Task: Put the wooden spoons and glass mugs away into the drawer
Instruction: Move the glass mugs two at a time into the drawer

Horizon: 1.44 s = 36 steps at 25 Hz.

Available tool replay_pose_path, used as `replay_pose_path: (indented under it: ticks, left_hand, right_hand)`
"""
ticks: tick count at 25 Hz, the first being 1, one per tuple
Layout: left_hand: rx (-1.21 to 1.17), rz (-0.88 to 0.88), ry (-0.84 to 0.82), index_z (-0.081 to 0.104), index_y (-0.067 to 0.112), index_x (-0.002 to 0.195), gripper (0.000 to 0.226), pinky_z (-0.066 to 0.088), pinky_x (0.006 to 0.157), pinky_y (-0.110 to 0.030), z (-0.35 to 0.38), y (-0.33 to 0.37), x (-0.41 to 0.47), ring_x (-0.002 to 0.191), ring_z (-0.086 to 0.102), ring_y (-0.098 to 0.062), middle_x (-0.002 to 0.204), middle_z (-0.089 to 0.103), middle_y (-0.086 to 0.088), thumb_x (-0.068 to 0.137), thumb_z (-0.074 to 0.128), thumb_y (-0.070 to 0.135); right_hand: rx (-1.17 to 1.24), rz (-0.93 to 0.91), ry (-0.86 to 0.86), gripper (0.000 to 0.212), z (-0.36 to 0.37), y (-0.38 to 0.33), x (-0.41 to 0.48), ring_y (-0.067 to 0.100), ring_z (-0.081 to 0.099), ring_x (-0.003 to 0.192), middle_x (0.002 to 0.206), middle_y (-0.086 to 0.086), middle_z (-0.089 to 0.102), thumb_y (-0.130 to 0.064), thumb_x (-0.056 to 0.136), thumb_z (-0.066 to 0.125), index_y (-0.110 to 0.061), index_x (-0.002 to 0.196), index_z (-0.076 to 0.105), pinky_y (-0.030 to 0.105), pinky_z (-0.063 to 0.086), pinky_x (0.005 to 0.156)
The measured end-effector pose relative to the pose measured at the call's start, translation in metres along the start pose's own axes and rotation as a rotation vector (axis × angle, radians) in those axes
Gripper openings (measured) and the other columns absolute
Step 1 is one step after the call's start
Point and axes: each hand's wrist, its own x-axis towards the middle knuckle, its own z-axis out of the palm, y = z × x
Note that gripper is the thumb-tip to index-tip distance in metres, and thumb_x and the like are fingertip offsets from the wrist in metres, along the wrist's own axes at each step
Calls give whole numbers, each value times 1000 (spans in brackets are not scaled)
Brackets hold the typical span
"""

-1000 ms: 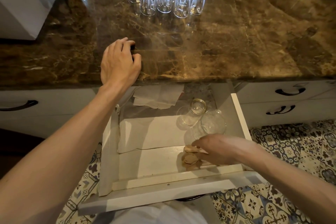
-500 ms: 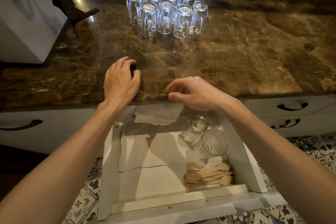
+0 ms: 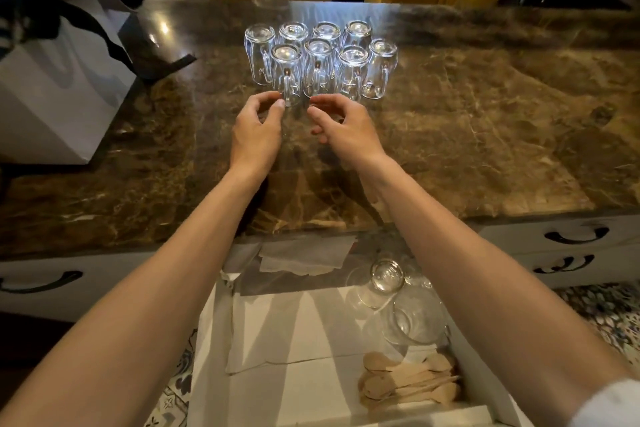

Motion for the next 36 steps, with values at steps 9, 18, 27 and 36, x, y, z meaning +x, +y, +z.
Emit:
replay_pose_path:
  ticks: [9, 18, 27, 36]
  left_hand:
    - [11, -56, -22, 59, 12, 121, 31, 53, 88, -28, 12, -9, 47, 98, 60, -6, 112, 64, -2, 91, 60, 21]
    - [84, 32, -20, 63, 13, 115, 29, 48, 91, -22, 24, -6, 53, 95, 61, -4, 105, 67, 2, 87, 66, 21]
    - [133, 103, 24, 67, 11, 106, 26, 50, 75, -12, 26, -5, 57, 84, 62, -5, 93, 68, 1, 82, 71, 20]
    - [136, 137, 24, 70, 12, 104, 23, 45, 70, -1, 20, 0, 44, 76, 60, 5, 88, 67, 6, 81, 71, 18]
  right_hand:
    - [-21, 143, 127, 40, 14, 8, 43, 24, 63, 104, 119, 6, 61, -24, 90, 62, -10, 126, 52, 45, 52, 91]
    - [-182, 95, 139, 26, 18, 7, 65, 21, 63, 100, 107, 6, 68, -26, 92, 59, -8, 110, 64, 31, 49, 88]
    - [-441, 22, 216, 17, 14, 0, 74, 20, 65, 84, 88, 6, 72, -26, 86, 68, -10, 89, 72, 28, 46, 72]
    - [-429, 6, 216, 16, 12, -9, 64, 17, 66, 81, 85, 4, 74, -27, 84, 71, -12, 88, 75, 26, 46, 70]
